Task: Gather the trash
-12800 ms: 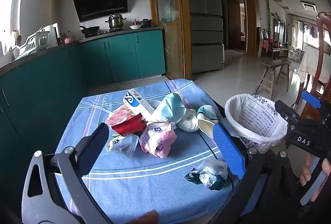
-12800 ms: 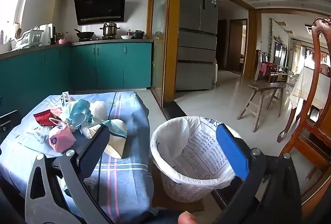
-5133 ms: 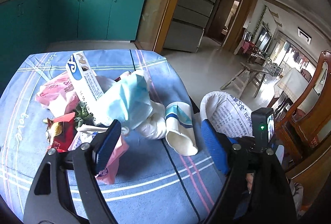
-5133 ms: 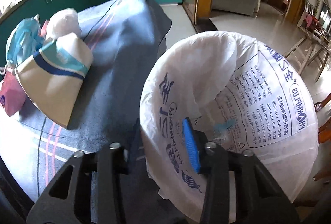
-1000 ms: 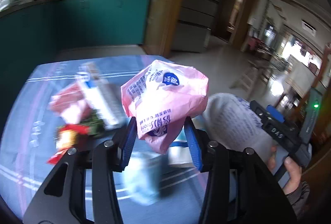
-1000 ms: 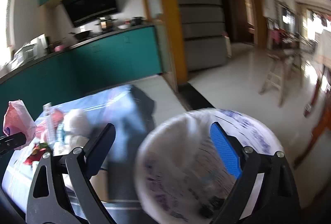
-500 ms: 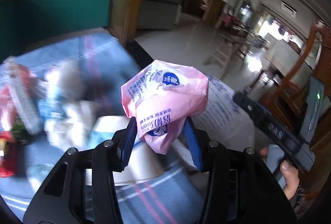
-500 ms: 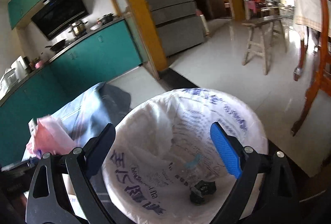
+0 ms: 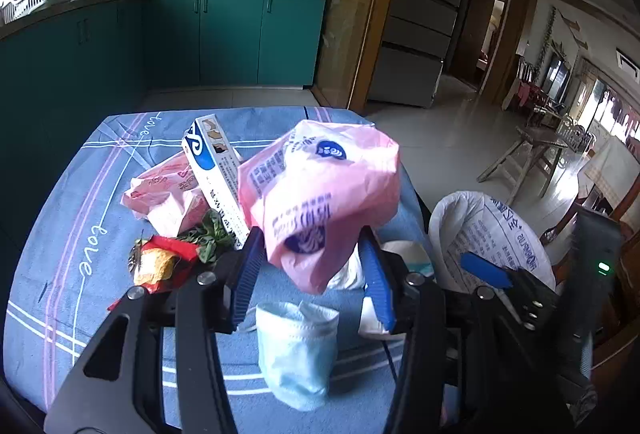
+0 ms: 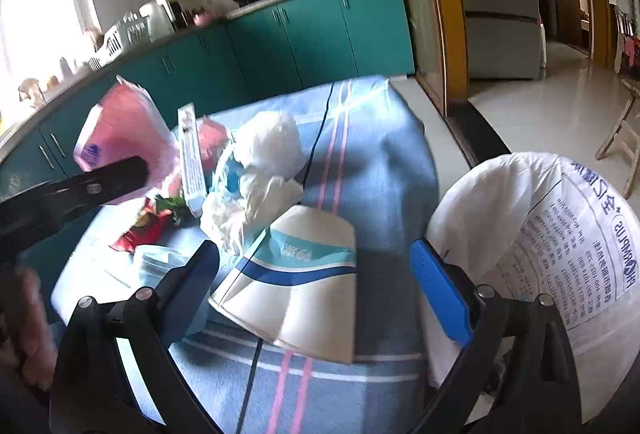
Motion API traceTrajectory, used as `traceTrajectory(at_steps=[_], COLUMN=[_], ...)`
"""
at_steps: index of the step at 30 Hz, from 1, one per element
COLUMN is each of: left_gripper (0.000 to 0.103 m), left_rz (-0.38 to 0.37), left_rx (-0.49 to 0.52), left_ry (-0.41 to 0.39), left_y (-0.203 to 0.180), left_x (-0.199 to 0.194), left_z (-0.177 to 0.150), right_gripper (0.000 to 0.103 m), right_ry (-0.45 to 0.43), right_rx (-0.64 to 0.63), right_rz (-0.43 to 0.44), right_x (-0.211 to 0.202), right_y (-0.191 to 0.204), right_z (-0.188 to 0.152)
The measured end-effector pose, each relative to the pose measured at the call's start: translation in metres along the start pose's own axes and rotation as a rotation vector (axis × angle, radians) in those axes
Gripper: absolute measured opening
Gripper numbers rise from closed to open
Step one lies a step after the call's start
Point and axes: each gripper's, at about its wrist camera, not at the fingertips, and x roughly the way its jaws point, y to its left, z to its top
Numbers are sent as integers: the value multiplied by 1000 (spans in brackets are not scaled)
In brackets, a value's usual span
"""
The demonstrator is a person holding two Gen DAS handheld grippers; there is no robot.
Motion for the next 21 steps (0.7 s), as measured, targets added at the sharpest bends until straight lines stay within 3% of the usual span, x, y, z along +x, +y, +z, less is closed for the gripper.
traceTrajectory(at_steps=[4, 9, 10, 11, 12, 14, 17, 21], left_gripper=[51, 51, 53, 60, 69, 77, 85, 85], left_rz=[-12, -12, -13, -13, -10, -5, -8, 11], left_rx=[2, -1, -2, -5, -8, -16, 1, 54], left_ry=[-6, -18, -18, -17, -15, -9, 21, 79], left_y=[4, 12, 13, 15, 16, 19, 17, 8], left_x=[-7, -17, -19, -19, -19, -17, -6, 20], left_z=[-6, -7, -7, -7, -8, -9, -9, -12], right_gripper=[94, 93, 90, 79, 79, 75, 52, 51], right_ry=[52, 99, 102, 106, 109, 101, 53, 62], right_rx=[-11, -66, -71, -73, -75, -83, -67, 2], right_rz=[-6, -87, -88, -82, -79, -78, -83, -35], right_x=[20, 37, 39, 39, 39, 36, 25, 23], right_y=[12, 24, 26, 26, 25, 24, 20, 3], right_z=[1, -7, -9, -10, -10, -12, -9, -6])
